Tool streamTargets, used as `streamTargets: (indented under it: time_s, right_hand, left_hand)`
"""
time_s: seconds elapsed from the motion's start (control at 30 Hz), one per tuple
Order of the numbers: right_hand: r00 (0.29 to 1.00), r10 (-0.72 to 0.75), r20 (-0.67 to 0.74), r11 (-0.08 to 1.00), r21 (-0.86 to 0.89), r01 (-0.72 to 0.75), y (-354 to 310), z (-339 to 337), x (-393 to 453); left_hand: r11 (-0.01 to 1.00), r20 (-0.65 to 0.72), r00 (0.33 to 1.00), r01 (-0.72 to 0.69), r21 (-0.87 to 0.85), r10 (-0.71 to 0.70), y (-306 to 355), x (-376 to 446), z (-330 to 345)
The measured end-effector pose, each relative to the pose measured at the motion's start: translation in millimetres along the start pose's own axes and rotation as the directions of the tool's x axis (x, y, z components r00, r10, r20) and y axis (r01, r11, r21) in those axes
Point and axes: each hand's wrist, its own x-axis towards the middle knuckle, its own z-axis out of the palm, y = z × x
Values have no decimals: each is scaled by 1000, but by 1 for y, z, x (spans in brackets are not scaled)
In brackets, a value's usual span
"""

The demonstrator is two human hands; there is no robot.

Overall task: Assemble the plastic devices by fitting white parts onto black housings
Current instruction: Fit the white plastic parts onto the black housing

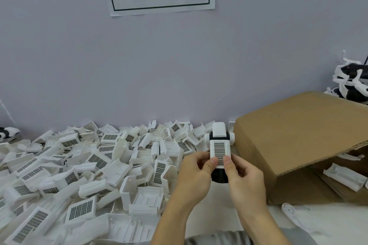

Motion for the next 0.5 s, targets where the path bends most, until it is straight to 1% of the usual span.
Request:
streamTargets:
  time_s: [0.17,0.3,0.4,0.5]
  right_hand:
    - [1000,-10,17,1000,-6,10,0,-1,0]
    - [999,34,32,999,29,-35,-1,-1,0]
    - [996,82,33,995,55,-84,0,1,-1]
    - [997,72,23,997,18,-72,3,4,-2]
  left_hand:
    - [1000,-8,1000,4,24,-4,1,-1,1]
    - [1000,-38,999,3,7,-3,1,-1,0]
    - [999,-84,996,22,-32,-25,-2,1,-3]
    - [989,-127,987,82,-122,-97,-3,3,-4]
